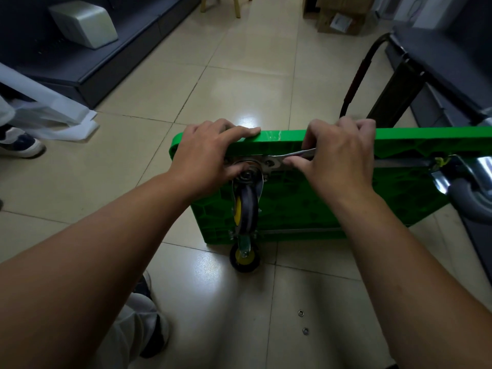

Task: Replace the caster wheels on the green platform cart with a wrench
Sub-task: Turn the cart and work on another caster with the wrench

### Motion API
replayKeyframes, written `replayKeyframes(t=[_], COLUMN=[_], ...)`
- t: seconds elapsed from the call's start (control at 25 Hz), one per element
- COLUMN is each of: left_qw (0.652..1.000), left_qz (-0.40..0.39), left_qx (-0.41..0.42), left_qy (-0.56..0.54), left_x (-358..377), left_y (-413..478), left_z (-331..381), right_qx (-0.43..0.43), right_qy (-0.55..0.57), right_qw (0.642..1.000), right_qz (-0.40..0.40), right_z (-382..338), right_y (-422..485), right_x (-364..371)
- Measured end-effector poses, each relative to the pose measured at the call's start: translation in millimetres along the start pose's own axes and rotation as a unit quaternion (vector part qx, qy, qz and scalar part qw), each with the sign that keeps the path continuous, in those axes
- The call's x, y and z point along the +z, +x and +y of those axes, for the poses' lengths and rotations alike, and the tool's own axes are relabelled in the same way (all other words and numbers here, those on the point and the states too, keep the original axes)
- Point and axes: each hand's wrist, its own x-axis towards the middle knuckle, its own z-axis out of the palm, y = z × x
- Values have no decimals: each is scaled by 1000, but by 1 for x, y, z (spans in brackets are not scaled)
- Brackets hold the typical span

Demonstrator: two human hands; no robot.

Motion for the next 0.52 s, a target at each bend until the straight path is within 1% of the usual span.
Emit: replayKeyframes(t=[0.04, 0.08, 0.12, 0.16, 0.2, 0.24, 0.28, 0.32, 0.36, 0.4, 0.52], left_qw=[1000, 1000, 1000, 1000, 1000, 1000, 1000, 1000, 1000, 1000, 1000], left_qz=[1, 2, 3, 4, 5, 5, 5, 6, 7, 9, 12], left_qx=[0, 1, 1, 1, 0, -1, -2, -2, -2, -3, -1], left_qy=[-1, -2, -3, -4, -4, -5, -6, -7, -7, -7, -4], left_x=[0, 0, 1, 1, 1, 1, 1, 1, 1, 1, 2], left_y=[0, 0, 0, 1, 1, 2, 2, 1, 1, 1, 1], left_z=[0, 0, 0, -1, -1, -1, -2, -2, -2, -2, -2], right_qx=[13, 42, 87, 151, 230, 306, 361, 390, 403, 408, 420], right_qy=[20, 83, 197, 345, 493, 598, 648, 665, 672, 672, 661], right_qw=[1000, 995, 976, 925, 838, 739, 668, 633, 619, 615, 619], right_qz=[-9, -21, -34, -42, -45, -52, -58, -61, -60, -59, -57], right_z=[6, 14, 20, 22, 19, 14, 8, 2, -5, -11, -17], right_y=[-2, -6, -12, -20, -29, -37, -46, -53, -59, -64, -72], right_x=[1, 3, 5, 9, 16, 27, 39, 52, 63, 70, 88])
